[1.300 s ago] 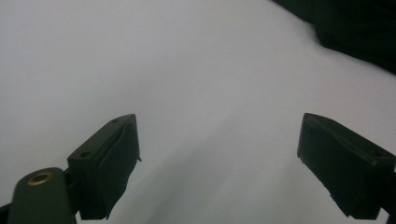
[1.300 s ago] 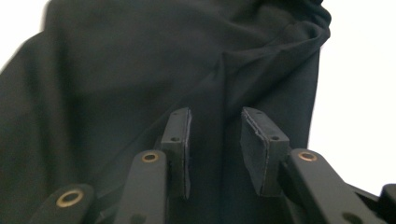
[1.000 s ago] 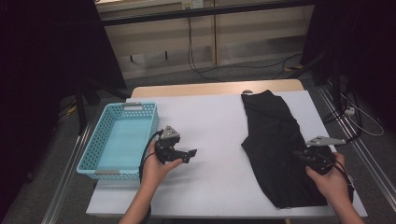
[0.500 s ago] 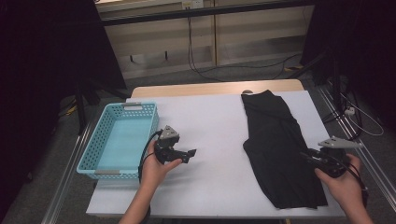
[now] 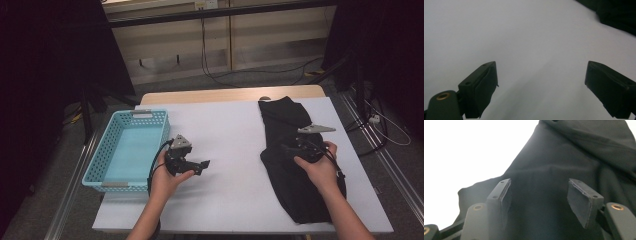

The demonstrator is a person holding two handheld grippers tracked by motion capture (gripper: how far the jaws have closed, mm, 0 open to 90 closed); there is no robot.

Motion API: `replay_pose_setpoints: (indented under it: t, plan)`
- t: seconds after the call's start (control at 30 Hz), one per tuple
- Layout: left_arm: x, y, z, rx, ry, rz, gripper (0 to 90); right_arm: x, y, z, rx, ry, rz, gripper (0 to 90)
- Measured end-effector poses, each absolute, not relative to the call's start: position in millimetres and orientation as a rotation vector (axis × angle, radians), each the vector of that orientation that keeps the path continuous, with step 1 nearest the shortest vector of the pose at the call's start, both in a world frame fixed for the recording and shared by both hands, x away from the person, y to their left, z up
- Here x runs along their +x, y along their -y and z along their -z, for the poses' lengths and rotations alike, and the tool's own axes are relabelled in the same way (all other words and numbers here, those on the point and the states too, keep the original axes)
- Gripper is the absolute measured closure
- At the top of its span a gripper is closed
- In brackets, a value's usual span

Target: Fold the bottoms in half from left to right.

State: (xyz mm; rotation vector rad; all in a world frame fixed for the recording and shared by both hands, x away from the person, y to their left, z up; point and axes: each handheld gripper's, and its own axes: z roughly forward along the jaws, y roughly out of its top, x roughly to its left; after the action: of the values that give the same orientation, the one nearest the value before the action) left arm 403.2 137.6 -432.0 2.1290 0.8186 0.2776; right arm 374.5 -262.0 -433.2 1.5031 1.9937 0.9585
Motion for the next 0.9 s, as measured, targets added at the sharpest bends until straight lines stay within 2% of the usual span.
replay_pose_setpoints:
  t: [0.57,0.83,0.9]
  plan:
    - [403,-140,431,2.115,-0.825,-0.276,10.5,443,227,449,1.567,-1.921,-0.899,33.8]
    - [405,-140,430,2.104,-0.831,-0.269,10.5,455,213,465,1.53,-1.927,-0.809,37.6]
    - [405,-140,431,2.108,-0.825,-0.271,10.5,456,216,466,1.566,-1.915,-0.839,42.8]
